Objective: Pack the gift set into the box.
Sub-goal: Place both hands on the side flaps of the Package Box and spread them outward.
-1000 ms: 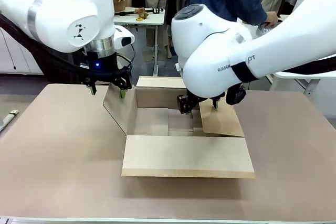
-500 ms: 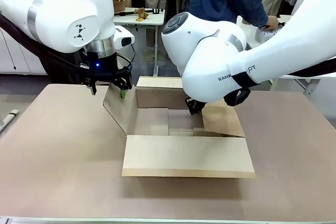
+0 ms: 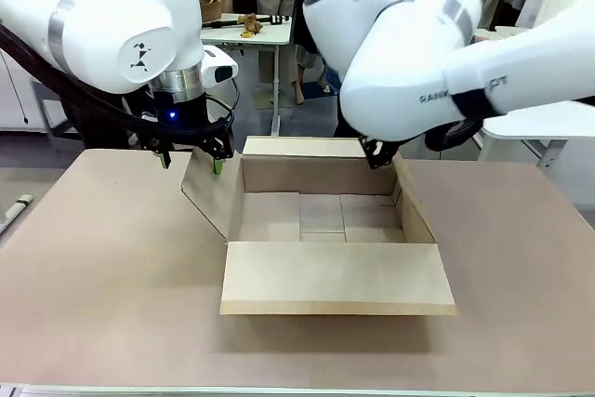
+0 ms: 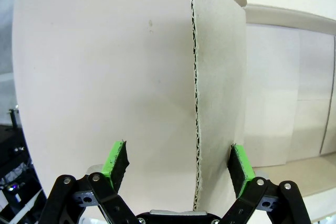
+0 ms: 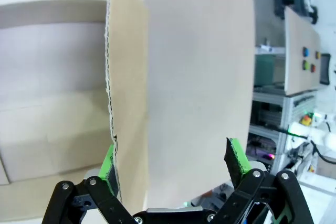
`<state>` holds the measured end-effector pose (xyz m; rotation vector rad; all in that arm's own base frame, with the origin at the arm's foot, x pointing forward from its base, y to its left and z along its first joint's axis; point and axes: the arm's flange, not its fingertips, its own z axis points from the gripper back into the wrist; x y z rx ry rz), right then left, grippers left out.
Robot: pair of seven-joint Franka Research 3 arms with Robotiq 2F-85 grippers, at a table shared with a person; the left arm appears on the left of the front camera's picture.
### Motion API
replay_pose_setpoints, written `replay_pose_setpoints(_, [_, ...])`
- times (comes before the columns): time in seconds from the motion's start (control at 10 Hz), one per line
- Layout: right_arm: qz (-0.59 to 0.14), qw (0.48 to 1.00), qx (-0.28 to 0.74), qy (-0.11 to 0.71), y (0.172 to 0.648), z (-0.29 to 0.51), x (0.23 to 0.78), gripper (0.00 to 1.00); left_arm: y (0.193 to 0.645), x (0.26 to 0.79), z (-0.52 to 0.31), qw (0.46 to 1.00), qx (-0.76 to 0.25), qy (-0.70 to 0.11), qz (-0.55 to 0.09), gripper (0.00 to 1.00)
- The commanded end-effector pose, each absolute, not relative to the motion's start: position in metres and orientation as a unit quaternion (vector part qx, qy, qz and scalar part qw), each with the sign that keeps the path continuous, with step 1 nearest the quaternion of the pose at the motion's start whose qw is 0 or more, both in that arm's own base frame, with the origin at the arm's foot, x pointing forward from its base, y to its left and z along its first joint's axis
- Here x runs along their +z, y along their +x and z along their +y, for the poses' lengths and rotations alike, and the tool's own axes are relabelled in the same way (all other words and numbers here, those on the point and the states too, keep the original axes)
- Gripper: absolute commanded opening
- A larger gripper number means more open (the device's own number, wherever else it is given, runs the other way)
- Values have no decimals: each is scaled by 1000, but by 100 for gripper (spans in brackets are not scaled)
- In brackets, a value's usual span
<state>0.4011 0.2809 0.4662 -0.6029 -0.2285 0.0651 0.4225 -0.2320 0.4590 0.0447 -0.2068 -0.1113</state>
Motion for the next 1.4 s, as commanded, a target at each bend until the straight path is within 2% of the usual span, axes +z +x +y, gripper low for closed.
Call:
replay_pose_setpoints(0.0, [-105,951,7,-290,400,252,478,100,424,460,-231,993,-49,32,-107,100])
replay_pose_setpoints(0.2, [-100,967,-7,-232,399,221,475,100,424,460,-231,993,-49,32,-107,100])
replay_pose_setpoints(0.3, [-110,982,-12,-153,397,201,477,100,424,460,-231,993,-49,32,-107,100])
replay_pose_setpoints(0.4, [-119,990,31,-72,393,178,472,100,424,460,-231,993,-49,32,-107,100])
replay_pose_setpoints(0.5, [-134,989,24,-62,389,175,465,100,424,460,-231,993,-49,32,-107,100])
replay_pose_setpoints(0.7, [-160,987,20,12,377,152,448,100,424,460,-231,993,-49,32,-107,100])
replay_pose_setpoints(0.8, [-149,986,1,-71,400,180,472,100,424,460,-231,993,-49,32,-107,100])
replay_pose_setpoints(1.0, [-149,986,1,-71,400,180,472,100,424,460,-231,993,-49,32,-107,100])
replay_pose_setpoints(1.3, [-176,982,-47,44,388,122,463,100,424,460,-231,993,-49,32,-107,100])
